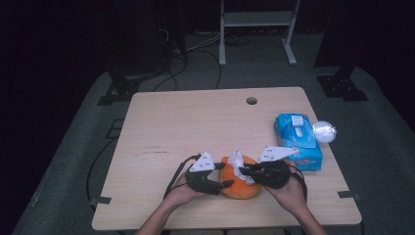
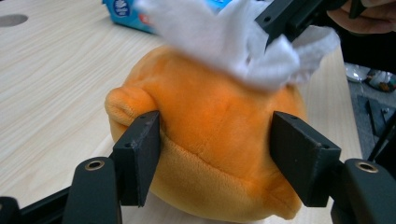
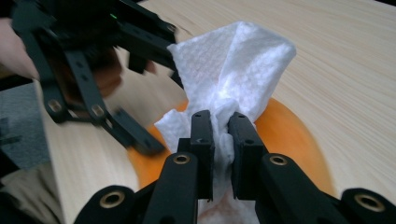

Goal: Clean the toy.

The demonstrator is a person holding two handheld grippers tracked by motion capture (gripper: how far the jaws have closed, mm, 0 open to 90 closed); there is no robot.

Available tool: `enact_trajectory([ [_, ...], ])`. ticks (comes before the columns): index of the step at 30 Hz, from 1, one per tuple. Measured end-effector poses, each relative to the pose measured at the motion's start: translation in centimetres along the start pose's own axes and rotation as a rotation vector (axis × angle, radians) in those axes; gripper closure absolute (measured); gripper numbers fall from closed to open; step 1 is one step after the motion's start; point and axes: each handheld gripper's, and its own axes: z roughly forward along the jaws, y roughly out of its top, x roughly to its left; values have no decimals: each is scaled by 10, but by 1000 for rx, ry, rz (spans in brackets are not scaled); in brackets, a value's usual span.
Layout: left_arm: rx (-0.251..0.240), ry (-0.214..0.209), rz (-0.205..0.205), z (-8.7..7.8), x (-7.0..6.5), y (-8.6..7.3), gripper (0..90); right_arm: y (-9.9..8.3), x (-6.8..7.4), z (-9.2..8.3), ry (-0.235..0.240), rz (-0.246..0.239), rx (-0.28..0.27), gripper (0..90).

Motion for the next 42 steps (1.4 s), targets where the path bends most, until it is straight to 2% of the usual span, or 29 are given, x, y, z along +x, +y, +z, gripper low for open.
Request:
enact_trajectory([
  [2,15,0,21,2,-4,0,344,6,8,8,19,-37,16,808],
  [4,19,1,17,1,-3,-1,344,10,10,12,7,-70,39,808],
  [7,11,-10,8,-1,0,-4,344,9,0,10,-6,-47,35,808],
  [9,4,-11,1,0,1,-4,342,5,-10,5,-24,-15,30,808],
  [11,-7,-22,-32,0,2,-4,293,-1,-19,-1,-31,10,35,808],
  [12,-18,-27,-50,1,3,-4,284,-3,-19,-2,-31,14,38,807],
  [16,4,-15,-10,1,-2,-3,312,-4,-16,-4,-27,9,42,807],
  [20,-1,-29,-20,-1,0,-4,304,3,-16,-7,-50,3,17,806],
  [23,-6,-37,-43,-6,5,-1,238,-3,-20,-2,-13,15,43,806],
  [25,-14,-17,-69,-9,8,0,192,-5,-19,-1,13,5,53,806],
  [28,-23,-6,-103,-9,11,-1,177,-5,-15,-4,50,-21,73,806],
  [29,-17,-15,-101,-7,10,-1,178,-5,-15,-5,60,-22,76,806],
  [31,-3,-31,-63,-3,6,-2,239,-4,-12,-5,77,-30,79,805],
  [36,20,-7,19,-1,-3,1,308,5,4,2,87,-53,38,805],
  [39,17,-1,19,-2,-2,-2,324,7,4,6,69,-64,46,804],
  [42,9,-4,22,-2,-3,-2,326,5,-7,0,27,-49,48,805],
])
